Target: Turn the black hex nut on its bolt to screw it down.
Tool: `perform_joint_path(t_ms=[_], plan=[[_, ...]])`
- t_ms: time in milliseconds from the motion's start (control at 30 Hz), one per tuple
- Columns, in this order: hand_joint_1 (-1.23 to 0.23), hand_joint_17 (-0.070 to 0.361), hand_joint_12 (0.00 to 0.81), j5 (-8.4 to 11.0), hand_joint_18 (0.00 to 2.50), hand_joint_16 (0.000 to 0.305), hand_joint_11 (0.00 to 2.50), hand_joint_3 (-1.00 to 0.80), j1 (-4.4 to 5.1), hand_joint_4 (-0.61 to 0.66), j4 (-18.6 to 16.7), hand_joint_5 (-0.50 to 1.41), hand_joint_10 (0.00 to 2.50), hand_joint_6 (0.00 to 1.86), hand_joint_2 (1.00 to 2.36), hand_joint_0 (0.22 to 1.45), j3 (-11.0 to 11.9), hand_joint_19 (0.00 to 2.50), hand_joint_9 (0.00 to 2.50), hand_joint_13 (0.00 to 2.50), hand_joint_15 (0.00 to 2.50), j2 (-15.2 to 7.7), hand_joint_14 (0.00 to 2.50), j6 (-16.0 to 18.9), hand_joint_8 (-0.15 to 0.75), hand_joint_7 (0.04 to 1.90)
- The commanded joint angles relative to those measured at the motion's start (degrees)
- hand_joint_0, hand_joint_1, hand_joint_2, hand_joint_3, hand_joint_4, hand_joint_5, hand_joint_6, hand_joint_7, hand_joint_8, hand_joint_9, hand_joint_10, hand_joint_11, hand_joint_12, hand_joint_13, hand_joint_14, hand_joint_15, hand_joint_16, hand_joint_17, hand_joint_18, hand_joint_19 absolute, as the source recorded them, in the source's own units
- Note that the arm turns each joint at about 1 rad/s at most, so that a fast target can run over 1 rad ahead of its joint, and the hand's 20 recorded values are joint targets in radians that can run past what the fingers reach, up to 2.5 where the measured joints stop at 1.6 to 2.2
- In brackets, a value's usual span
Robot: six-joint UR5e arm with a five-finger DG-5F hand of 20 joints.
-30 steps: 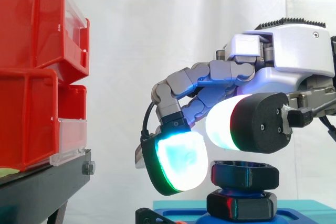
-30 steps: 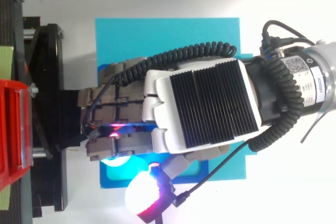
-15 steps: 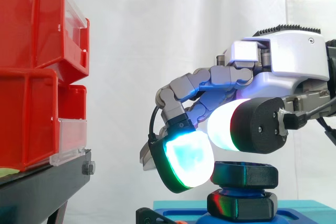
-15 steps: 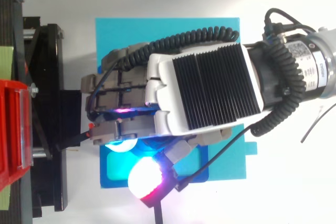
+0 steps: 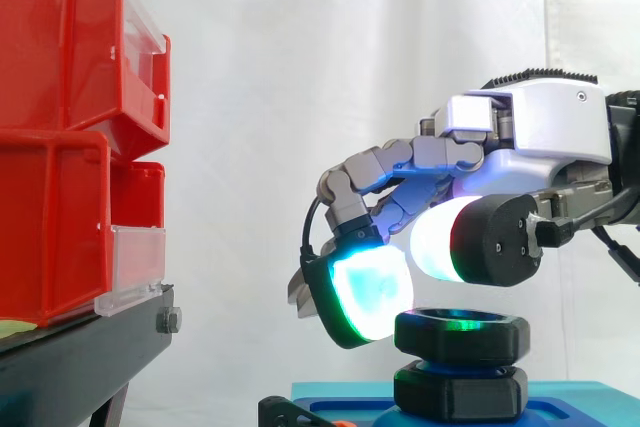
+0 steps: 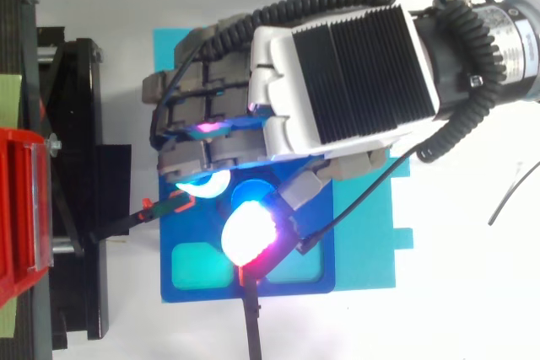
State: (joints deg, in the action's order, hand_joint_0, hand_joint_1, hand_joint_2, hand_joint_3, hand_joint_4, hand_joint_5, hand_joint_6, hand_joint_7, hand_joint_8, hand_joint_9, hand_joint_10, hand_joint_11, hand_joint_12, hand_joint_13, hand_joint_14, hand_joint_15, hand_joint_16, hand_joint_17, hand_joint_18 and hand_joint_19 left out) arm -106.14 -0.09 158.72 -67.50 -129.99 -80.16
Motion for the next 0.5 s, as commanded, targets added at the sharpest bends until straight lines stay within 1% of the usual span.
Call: perform_joint_path(t_ms=[0,100,133,233,300,400,467], plan=[[-0.34,0.103,0.332,-1.44,0.49,0.046,0.23,-0.5,-1.14,0.15,-0.08,0.02,0.01,0.5,1.0,0.54,0.0,0.56,0.8,0.62,0.17,0.0,0.01,0.0,0.277,1.51],[-0.33,0.104,0.332,-2.14,0.5,0.046,0.23,-0.5,-1.75,0.15,-0.61,0.02,0.01,0.5,1.0,0.53,0.0,0.58,0.8,0.62,0.18,0.0,0.01,0.0,0.277,1.51],[-0.33,0.104,0.331,-2.84,0.5,0.046,0.23,-0.5,-2.37,0.15,-1.4,0.01,0.01,0.5,1.0,0.53,0.0,0.57,0.8,0.62,0.18,0.0,0.01,0.09,0.28,1.5],[-0.33,0.104,0.332,-3.81,0.5,0.046,0.23,-0.5,-2.89,0.15,-2.1,0.01,0.01,0.5,1.0,0.53,0.0,0.57,0.8,0.62,0.18,0.0,0.01,0.09,0.277,1.48],[-0.33,0.104,0.331,-4.51,0.51,0.046,0.23,-0.5,-3.07,0.15,-2.45,0.01,0.01,0.5,1.0,0.53,0.0,0.58,0.8,0.63,0.18,0.09,0.01,0.09,0.278,1.47],[-0.33,0.104,0.33,-4.69,0.5,0.046,0.23,-0.5,-3.07,0.15,-2.72,0.01,0.01,0.5,1.0,0.54,0.53,0.58,0.8,0.63,0.18,0.0,0.01,0.17,0.281,1.45],[-0.33,0.104,0.332,-4.43,0.5,0.046,0.23,-0.5,-2.45,0.15,-2.72,0.01,0.01,0.5,1.0,0.53,1.14,0.57,0.8,0.63,0.18,0.0,0.01,0.35,0.279,1.42]])
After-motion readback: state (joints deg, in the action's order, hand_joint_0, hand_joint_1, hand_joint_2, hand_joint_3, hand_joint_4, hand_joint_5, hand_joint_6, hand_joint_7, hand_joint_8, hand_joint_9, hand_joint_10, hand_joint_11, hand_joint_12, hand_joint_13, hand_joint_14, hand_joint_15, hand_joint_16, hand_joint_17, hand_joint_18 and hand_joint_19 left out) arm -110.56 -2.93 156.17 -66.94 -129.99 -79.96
